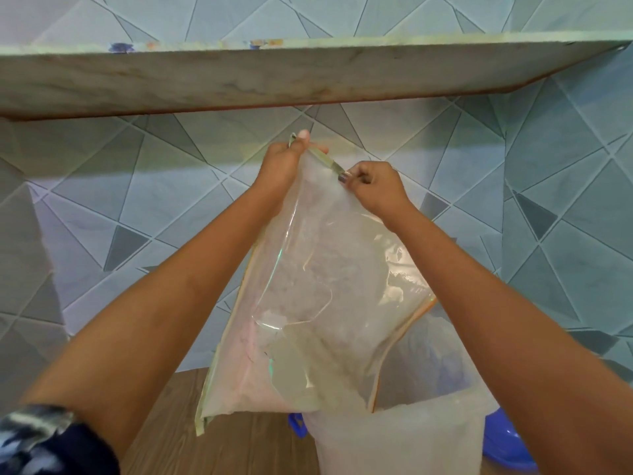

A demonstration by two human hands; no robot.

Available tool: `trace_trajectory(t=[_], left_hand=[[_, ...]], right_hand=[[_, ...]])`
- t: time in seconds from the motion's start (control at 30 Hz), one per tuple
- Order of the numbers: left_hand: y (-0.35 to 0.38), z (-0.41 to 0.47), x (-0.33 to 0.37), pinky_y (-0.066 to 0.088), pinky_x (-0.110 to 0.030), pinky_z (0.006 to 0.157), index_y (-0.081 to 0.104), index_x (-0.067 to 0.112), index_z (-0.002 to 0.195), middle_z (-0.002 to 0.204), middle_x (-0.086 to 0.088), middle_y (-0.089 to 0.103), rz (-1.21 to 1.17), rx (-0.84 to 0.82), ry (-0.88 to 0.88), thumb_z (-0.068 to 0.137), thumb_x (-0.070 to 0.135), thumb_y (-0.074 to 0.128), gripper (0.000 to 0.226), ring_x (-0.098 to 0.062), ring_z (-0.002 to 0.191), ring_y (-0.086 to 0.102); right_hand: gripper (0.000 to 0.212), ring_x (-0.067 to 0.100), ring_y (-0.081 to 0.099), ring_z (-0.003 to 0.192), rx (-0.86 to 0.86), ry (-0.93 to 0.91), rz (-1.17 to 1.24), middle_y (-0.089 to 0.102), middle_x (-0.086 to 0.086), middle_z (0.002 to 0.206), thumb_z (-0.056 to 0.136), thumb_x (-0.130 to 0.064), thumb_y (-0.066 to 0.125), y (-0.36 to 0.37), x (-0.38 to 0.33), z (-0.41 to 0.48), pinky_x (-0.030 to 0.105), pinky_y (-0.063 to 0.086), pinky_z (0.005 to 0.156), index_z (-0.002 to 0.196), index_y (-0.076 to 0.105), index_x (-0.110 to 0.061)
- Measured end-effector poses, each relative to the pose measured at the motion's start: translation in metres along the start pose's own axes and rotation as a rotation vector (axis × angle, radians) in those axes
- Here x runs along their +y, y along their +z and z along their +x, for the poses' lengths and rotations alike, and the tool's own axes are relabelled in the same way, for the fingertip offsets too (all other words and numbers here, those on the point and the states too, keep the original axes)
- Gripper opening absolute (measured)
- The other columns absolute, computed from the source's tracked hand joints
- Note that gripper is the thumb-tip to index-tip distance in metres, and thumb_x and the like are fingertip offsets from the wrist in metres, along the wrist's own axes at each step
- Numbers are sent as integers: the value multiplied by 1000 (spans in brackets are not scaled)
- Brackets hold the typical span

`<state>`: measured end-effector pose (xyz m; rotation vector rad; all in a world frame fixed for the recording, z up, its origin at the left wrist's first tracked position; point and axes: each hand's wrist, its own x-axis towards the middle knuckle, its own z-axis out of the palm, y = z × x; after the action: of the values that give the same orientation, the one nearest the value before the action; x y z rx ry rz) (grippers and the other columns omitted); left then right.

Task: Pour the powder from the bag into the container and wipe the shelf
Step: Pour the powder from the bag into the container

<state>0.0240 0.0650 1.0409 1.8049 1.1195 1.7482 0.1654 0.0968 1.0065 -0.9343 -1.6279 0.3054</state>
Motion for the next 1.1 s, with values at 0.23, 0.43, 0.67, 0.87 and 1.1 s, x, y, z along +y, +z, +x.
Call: trace_trajectory(t=[0.23, 0.43, 0.67, 0.87, 1.1], left_hand=[[-39, -1, 10, 52, -20, 68, 66, 16, 88, 80, 2, 64, 175, -46, -40, 90, 24, 59, 11, -9, 70, 61], [-35, 6, 7, 46, -27, 69, 66, 12, 73, 72, -2, 62, 524, 134, 94, 90, 19, 58, 20, -13, 67, 55], [8, 9, 15, 44, -30, 69, 70, 11, 82, 72, 4, 57, 634, 152, 199, 90, 18, 57, 17, -13, 72, 51], [21, -1, 20, 45, -21, 63, 71, 6, 88, 69, 4, 61, 483, 63, 147, 86, 18, 65, 13, -7, 65, 54], [-53, -75, -37, 44, -19, 64, 68, 15, 87, 76, 7, 65, 576, -175, -197, 88, 14, 62, 6, -4, 64, 59]], right_hand=[[13, 18, 51, 82, 103, 37, 31, 57, 0, 82, 89, -28, 60, 9, 15, -4, 38, 46, 75, 86, 66, -17], [13, 19, 51, 80, 99, 10, 33, 56, -1, 81, 91, -27, 57, 11, 12, -1, 37, 45, 74, 86, 63, -17], [29, 15, 50, 73, 0, -80, 264, 55, 0, 73, 91, -28, 57, -5, 0, 8, 30, 41, 70, 88, 63, 0], [21, 19, 47, 69, 144, -19, 217, 49, -4, 62, 89, -29, 60, -7, 9, 19, 31, 38, 65, 75, 57, -13], [22, 17, 49, 77, 292, 117, 210, 55, 1, 79, 91, -33, 56, 1, 26, 14, 27, 35, 68, 77, 50, -17]])
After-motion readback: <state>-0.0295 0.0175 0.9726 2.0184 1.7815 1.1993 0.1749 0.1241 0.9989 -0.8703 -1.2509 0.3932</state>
